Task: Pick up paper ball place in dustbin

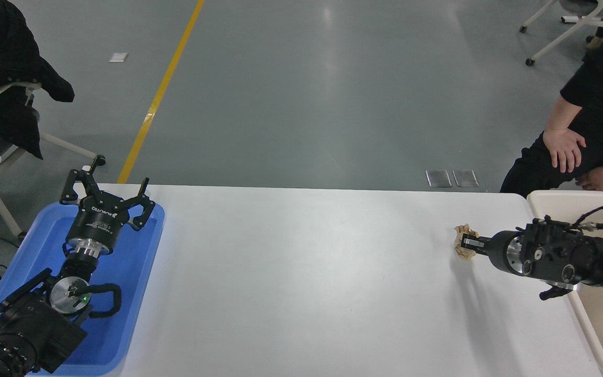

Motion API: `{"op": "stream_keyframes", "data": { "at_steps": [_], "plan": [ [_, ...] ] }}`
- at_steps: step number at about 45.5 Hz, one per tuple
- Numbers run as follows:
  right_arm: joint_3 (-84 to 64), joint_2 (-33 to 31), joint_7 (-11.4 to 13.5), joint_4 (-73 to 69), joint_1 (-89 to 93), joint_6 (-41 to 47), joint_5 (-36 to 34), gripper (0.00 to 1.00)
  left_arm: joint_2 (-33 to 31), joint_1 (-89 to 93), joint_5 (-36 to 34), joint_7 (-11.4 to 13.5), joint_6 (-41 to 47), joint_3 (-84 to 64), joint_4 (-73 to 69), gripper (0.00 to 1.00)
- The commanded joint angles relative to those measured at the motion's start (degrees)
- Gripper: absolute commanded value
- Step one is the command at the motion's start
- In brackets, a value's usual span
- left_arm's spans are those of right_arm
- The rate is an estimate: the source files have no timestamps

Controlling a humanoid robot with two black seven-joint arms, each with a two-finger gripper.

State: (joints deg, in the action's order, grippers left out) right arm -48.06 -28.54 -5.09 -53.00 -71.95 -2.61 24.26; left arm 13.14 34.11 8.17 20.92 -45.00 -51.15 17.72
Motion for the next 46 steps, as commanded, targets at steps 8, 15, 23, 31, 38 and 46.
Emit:
{"op": "stream_keyframes", "data": {
  "at_steps": [8,15,23,31,38,46],
  "plan": [
    [-13.7,-10.0,0.1,-13.7,-26.5,14.7,0.1,0.00,0.0,0.0,0.0,0.0,0.0,0.0,-0.1,1.00],
    [-17.1,-11.0,0.3,-14.6,-35.6,21.9,0.2,0.00,0.0,0.0,0.0,0.0,0.0,0.0,-0.1,1.00],
    [-20.3,-11.3,0.3,-14.6,-44.4,30.2,0.9,0.00,0.0,0.0,0.0,0.0,0.0,0.0,-0.1,1.00],
    [-20.8,-11.2,0.3,-14.6,-49.4,34.9,3.2,0.00,0.0,0.0,0.0,0.0,0.0,0.0,-0.1,1.00],
    [-20.9,-11.3,0.4,-14.6,-52.0,37.4,4.0,0.00,0.0,0.0,0.0,0.1,0.0,0.0,-0.1,1.00],
    [-22.5,-11.3,0.5,-14.6,-54.2,38.4,4.0,0.00,0.0,0.0,0.0,0.1,0.0,0.0,-0.1,1.00]
  ]
}}
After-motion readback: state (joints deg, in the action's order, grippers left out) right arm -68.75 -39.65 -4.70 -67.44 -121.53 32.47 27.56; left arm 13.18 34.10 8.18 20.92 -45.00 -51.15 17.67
